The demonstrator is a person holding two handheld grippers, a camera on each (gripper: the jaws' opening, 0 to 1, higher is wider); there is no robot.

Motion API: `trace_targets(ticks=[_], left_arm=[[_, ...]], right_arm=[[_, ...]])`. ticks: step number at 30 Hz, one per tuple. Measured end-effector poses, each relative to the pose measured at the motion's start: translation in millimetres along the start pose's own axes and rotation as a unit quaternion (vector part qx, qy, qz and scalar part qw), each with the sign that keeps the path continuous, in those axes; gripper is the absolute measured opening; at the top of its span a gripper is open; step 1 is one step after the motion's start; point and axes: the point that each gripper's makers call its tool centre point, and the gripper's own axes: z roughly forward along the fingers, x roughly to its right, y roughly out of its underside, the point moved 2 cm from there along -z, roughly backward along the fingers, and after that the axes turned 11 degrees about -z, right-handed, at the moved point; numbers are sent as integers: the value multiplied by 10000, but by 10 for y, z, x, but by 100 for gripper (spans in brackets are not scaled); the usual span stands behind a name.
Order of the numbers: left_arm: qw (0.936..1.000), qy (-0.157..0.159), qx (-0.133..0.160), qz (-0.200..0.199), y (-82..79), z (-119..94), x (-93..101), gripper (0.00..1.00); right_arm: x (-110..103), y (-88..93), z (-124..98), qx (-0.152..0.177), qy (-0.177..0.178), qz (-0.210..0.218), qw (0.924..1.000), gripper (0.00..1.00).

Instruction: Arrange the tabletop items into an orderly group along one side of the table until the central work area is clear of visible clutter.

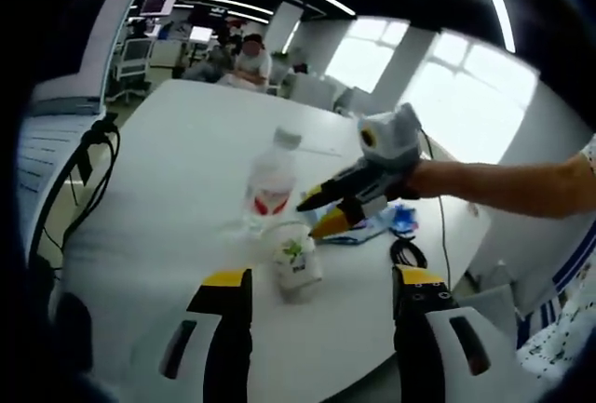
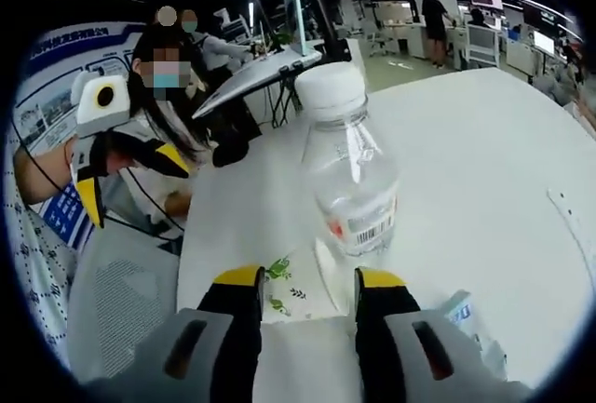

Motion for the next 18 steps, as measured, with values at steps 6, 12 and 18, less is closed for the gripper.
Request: trace_targets(ticks=[6,12,18], left_arm=[[10000,-40,-1,-33,-3,24,-39,56],[9999,-74,4,-99,-3,57,-81,56],[9998,-94,-24,-158,19,105,-102,55]], right_arm=[[19,11,54,-65,-415,15,9991,33],[24,60,94,-197,-679,22,9975,28],[-19,102,107,-289,-936,6,9952,21]])
